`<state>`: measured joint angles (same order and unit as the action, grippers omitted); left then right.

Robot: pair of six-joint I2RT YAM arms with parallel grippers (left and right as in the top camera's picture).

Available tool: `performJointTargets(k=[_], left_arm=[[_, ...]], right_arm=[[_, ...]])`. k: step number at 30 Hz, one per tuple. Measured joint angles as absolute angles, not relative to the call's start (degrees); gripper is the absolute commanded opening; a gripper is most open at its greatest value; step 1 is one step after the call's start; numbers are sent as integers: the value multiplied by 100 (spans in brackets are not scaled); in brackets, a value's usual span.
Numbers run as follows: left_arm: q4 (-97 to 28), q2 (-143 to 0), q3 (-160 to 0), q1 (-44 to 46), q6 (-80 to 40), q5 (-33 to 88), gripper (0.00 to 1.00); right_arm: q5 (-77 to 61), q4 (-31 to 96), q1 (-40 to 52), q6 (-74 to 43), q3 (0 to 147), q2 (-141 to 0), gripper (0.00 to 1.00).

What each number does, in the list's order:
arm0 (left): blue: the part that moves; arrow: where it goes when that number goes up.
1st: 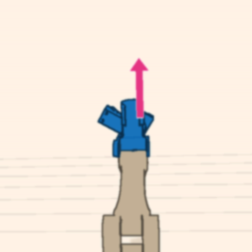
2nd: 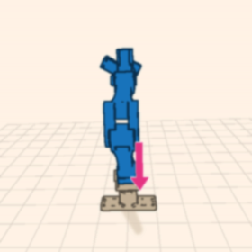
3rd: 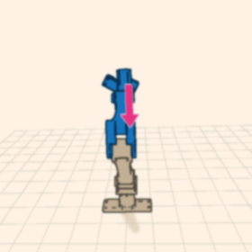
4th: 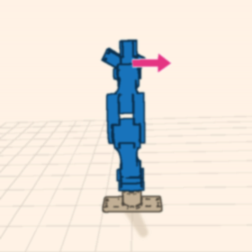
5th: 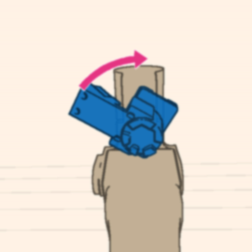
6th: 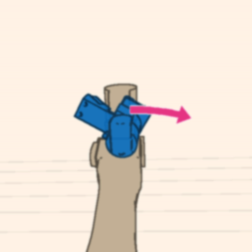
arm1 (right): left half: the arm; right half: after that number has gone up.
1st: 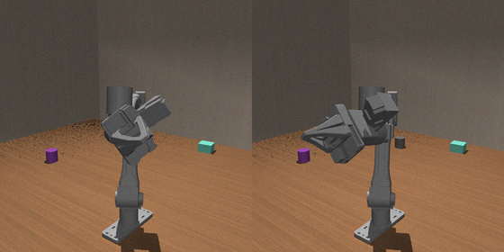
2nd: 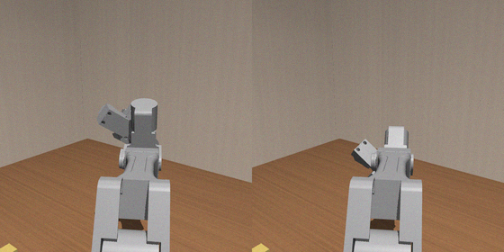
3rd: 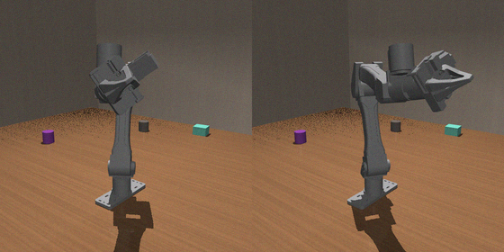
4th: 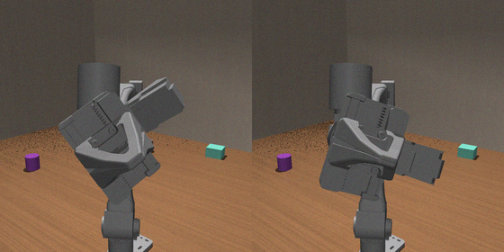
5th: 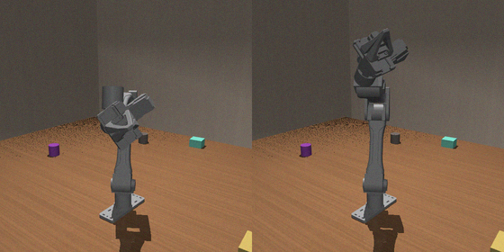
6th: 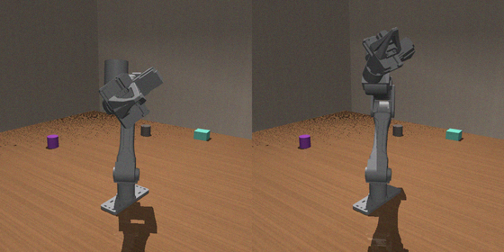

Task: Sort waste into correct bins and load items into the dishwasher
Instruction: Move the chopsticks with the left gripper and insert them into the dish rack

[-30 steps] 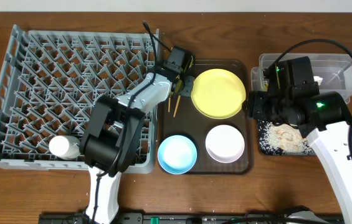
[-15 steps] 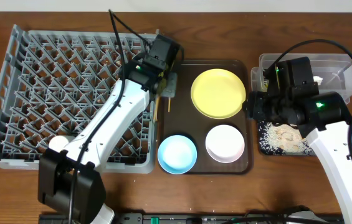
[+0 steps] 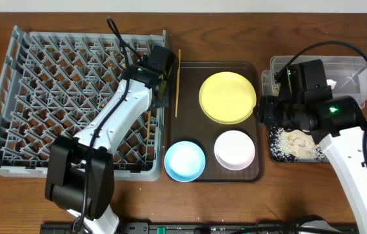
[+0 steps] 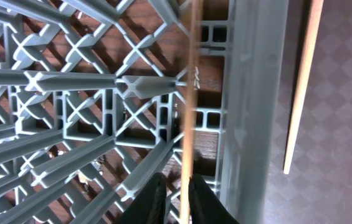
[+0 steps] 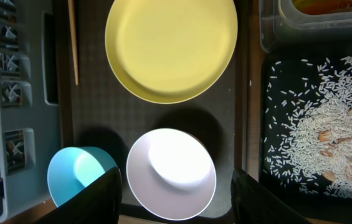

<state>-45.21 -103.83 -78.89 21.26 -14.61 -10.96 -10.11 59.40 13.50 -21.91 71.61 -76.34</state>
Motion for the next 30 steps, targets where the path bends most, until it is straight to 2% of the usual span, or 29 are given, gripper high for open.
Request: performJointTargets(k=[5, 10, 14, 19, 30], left_arm=[[-4580, -10381, -7889, 2126, -1361, -753, 24], [-4648, -10173, -7944, 2091, -1308, -541, 32], [-4335, -9620, -8051, 2169, -1308, -128, 33], [-3673, -9303, -8180, 2443, -1162, 80, 40], [-2305, -11028, -8176, 2620, -790, 110, 44]], right_arm=[[-1011, 5937, 1350, -2191, 7161, -7634, 54], [-1009, 5935, 1347, -2191, 7161, -7634, 54], [-1009, 5933, 1350, -2191, 7161, -7634, 54], [-1009, 5927, 1350, -2191, 7161, -7634, 55], [-1011, 5907, 1350, -2191, 7159, -7634, 55]])
